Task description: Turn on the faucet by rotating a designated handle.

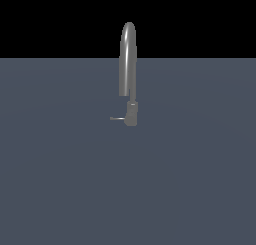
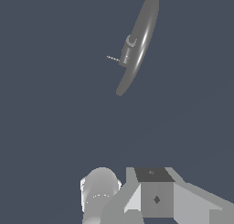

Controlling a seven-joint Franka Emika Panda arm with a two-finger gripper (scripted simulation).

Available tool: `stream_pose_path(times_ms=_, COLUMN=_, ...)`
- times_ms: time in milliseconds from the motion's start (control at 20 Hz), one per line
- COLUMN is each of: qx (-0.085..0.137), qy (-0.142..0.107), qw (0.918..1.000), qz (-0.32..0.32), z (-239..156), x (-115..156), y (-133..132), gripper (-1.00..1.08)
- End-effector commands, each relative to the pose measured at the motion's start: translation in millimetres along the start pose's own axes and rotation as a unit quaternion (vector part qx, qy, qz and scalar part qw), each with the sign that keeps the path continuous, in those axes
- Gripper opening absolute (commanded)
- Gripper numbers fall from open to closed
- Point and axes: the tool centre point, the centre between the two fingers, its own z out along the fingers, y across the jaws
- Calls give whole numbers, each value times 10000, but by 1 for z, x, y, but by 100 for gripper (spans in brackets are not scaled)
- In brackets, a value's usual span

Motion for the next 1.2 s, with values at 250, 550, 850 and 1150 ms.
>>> stream_pose_path(times_ms=250, qx=-960, qy=-70, qw=9906, qz=-970, z=25, x=32, y=-18, gripper=-100)
stream_pose_path(times_ms=550, qx=-1847, qy=-130, qw=9649, qz=-1864, z=53, x=59, y=-36, gripper=-100)
stream_pose_path(times_ms=850, qx=-2598, qy=-180, qw=9291, qz=-2626, z=80, x=80, y=-51, gripper=-100)
stream_pose_path(times_ms=1150, qx=-3222, qy=-218, qw=8884, qz=-3263, z=106, x=95, y=-63, gripper=-100)
